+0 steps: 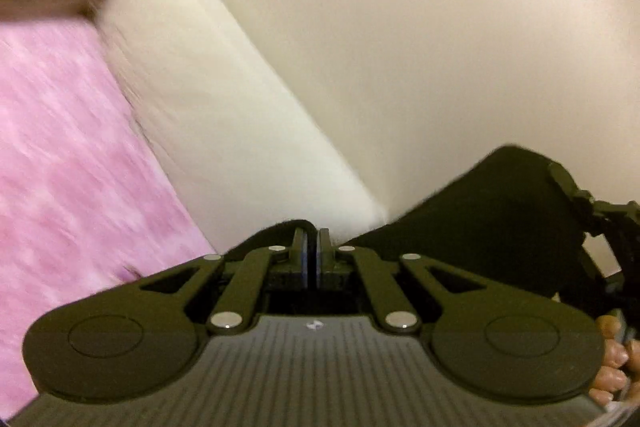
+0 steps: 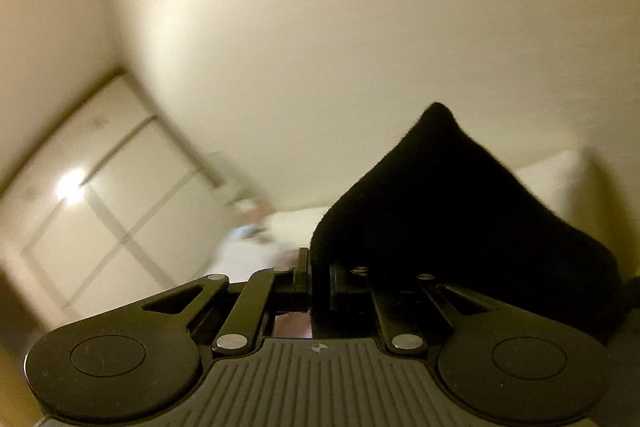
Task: Fold clothes
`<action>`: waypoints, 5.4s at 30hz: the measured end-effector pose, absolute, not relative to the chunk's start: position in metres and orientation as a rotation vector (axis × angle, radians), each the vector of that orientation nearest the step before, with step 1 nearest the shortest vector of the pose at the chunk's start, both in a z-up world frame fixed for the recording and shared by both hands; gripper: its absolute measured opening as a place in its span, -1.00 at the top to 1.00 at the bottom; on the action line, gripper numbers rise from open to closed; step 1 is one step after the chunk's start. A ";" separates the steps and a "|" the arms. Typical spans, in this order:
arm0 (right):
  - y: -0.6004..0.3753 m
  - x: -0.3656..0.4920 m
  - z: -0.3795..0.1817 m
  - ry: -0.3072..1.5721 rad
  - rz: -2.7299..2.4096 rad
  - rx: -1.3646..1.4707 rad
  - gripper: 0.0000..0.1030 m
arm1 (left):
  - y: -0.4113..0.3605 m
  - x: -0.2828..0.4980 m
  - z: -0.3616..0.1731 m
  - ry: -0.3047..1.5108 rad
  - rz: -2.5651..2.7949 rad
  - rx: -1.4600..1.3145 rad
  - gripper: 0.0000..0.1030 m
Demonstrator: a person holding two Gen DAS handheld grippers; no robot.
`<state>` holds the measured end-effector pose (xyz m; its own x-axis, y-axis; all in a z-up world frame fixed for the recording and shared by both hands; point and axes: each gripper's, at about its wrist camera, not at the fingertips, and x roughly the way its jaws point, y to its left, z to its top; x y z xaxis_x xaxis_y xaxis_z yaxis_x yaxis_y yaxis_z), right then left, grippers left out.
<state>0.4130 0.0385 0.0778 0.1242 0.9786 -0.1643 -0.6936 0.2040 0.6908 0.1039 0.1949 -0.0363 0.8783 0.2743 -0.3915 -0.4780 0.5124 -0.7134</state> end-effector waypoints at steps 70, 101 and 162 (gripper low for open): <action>0.087 -0.131 -0.065 0.832 2.065 -1.188 0.18 | -0.024 -0.342 -0.050 0.692 1.824 -1.052 0.65; 0.172 -0.239 -0.160 1.176 1.524 -1.042 0.05 | 0.088 -0.564 -0.154 0.804 1.496 -1.246 0.48; 0.148 -0.503 -0.118 0.576 2.432 -0.829 0.93 | 0.080 -0.837 -0.183 0.547 1.778 -1.383 0.33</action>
